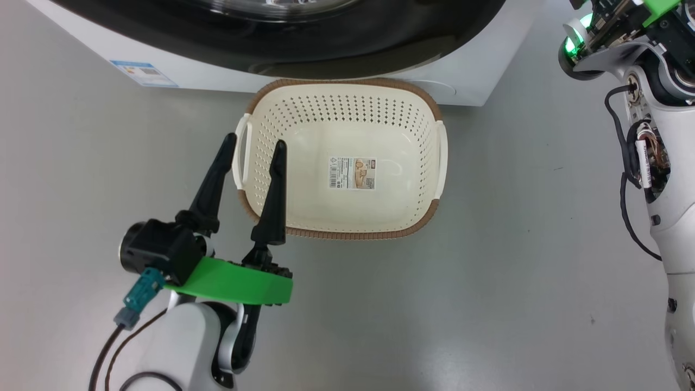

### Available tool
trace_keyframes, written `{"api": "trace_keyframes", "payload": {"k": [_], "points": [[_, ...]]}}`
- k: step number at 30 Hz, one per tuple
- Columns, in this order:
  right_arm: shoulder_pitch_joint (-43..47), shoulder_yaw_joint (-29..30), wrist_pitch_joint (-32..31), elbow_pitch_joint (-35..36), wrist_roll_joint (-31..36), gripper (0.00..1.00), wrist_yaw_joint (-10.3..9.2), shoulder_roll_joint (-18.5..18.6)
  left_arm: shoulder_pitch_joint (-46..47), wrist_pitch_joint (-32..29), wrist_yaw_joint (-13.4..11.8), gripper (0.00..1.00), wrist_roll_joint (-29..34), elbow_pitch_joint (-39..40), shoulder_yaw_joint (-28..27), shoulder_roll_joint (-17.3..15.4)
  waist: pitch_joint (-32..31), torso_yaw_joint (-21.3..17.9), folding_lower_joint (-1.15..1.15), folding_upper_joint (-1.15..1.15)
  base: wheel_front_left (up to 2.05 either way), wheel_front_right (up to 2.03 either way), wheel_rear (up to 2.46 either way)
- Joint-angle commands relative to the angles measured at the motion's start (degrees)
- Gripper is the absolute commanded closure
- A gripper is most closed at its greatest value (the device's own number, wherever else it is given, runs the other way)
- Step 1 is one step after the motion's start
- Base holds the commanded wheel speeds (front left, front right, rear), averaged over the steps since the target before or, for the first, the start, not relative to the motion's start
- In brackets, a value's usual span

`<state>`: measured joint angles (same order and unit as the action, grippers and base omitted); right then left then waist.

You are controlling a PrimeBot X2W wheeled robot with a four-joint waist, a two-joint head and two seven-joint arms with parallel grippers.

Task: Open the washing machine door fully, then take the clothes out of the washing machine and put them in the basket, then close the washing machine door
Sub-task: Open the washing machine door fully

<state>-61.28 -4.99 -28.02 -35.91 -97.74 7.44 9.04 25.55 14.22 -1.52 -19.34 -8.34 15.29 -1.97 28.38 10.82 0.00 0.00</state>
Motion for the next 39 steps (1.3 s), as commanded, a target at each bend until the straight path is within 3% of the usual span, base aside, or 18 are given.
{"api": "trace_keyframes", "payload": {"k": [1,17,39], "points": [[-1.11,-0.87,-0.32,1.32,-0.13,1.0,0.05,-0.66,1.0,0.54,-0.18,0.0,-0.31,1.16,-1.28,-0.95,0.17,0.14,0.0,0.0,0.0,0.0,0.0],[-7.19,-4.28,-5.66,-6.25,0.91,1.0,0.05,-2.04,1.68,0.75,0.35,0.0,-0.64,-0.08,-1.13,-0.93,1.73,0.73,0.0,0.0,0.0,0.0,0.0],[-2.4,-6.12,-10.33,-3.14,0.77,1.0,0.05,-4.46,0.9,0.77,0.46,0.0,-0.31,-1.11,-2.91,-1.0,-1.7,-2.58,0.0,0.0,0.0,0.0,0.0]]}}
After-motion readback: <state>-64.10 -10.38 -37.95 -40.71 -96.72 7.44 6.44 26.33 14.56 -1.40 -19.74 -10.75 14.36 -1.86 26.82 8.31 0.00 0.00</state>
